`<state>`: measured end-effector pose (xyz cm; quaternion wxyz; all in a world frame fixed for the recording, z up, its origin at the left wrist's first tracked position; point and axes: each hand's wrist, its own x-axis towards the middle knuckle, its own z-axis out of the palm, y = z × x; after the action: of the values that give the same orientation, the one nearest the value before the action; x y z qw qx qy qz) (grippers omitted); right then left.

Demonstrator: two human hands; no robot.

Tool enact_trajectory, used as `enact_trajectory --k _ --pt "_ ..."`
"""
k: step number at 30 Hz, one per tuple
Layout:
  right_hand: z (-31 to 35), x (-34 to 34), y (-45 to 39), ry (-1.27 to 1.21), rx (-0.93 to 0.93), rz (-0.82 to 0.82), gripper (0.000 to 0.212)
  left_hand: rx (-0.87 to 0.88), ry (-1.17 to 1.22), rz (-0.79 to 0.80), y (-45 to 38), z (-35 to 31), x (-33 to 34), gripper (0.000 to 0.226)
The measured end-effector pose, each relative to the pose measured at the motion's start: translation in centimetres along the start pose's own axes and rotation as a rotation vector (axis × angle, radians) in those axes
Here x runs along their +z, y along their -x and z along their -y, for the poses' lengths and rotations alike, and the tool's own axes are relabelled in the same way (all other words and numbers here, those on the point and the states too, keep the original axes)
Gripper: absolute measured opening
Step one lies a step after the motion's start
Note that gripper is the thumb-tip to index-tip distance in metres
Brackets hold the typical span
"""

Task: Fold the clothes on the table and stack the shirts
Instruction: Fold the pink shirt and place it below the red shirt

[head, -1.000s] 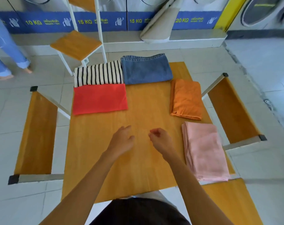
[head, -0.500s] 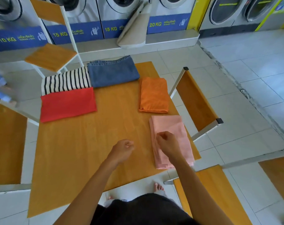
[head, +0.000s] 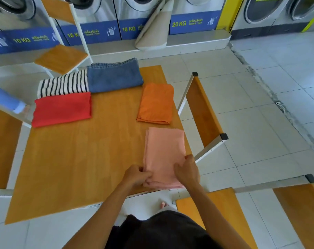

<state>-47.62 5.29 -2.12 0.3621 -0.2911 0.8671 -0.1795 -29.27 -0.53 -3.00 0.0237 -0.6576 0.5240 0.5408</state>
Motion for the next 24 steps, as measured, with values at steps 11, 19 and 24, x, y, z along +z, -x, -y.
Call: enact_trajectory --k 11,19,24 --pt "3.4 0.6 -2.5 0.139 -0.258 -0.003 0.052 -0.148 0.133 -0.438 1.9 6.2 -5.4 0.044" --pt "6.9 2.8 -5.9 0.271 -0.235 0.136 0.066 -0.173 0.568 -0.347 3.2 4.7 -1.6 0.06" --pt "7.3 4.0 -6.0 0.147 -0.176 0.308 0.075 -0.215 0.564 -0.365 3.3 5.2 -2.8 0.077"
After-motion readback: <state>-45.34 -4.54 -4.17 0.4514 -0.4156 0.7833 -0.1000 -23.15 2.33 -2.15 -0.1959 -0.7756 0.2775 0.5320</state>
